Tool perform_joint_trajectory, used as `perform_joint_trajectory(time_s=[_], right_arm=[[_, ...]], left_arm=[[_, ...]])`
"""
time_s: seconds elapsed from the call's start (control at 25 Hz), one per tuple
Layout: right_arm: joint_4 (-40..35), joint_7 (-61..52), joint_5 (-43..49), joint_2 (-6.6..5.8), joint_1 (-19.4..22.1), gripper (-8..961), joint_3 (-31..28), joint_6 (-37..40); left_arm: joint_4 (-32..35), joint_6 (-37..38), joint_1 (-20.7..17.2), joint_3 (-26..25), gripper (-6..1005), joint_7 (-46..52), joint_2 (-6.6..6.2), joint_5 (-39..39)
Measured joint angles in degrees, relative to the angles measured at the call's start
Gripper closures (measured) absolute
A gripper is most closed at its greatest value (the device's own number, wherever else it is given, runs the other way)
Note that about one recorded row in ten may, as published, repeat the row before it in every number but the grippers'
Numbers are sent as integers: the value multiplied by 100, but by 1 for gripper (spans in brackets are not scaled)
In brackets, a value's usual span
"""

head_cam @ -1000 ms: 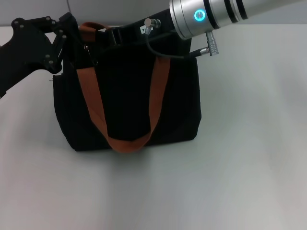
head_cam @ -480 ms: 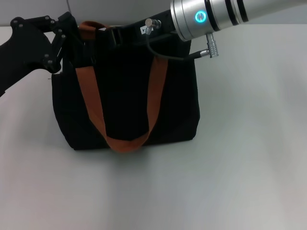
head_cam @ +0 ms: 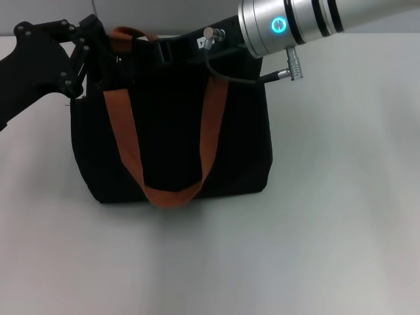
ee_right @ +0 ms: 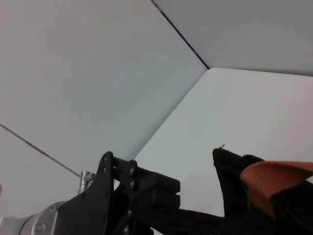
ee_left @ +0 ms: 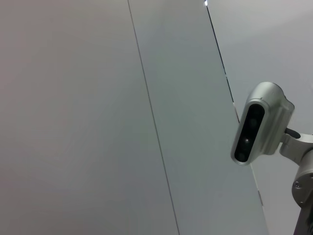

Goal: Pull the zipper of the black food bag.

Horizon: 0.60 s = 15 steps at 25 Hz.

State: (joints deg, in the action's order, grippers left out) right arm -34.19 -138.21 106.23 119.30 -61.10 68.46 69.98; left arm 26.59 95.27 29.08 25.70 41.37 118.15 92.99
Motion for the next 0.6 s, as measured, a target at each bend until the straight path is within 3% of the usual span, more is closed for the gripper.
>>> perform_joint_trajectory(time_s=[0.6], right_arm=[[-41, 23, -336, 22, 38, 624, 133, 226]], left_arm=[[-40, 8, -7, -3, 888, 3, 6, -17]])
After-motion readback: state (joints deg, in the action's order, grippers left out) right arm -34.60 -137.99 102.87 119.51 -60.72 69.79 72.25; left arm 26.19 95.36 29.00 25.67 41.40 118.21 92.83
